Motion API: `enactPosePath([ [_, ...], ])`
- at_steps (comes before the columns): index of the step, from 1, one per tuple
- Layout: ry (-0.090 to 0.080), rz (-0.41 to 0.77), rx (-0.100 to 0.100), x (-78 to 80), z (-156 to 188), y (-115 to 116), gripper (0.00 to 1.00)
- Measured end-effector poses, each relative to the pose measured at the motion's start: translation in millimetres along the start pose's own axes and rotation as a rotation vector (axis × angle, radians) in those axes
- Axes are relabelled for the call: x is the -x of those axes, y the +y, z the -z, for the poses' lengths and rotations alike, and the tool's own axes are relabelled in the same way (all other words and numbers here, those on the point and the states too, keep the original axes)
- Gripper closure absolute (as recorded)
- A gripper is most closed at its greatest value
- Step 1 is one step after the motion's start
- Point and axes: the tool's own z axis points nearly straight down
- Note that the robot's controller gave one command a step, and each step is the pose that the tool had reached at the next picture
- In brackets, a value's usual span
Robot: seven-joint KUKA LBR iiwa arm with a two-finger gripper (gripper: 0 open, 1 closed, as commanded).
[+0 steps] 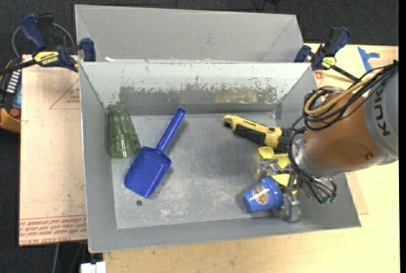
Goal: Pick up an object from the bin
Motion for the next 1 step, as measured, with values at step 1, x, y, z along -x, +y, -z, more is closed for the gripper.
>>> enactPosePath([
  [1, 0.011, -0.005, 0.003, -1.1, 65.9, 16.0, 0.0],
])
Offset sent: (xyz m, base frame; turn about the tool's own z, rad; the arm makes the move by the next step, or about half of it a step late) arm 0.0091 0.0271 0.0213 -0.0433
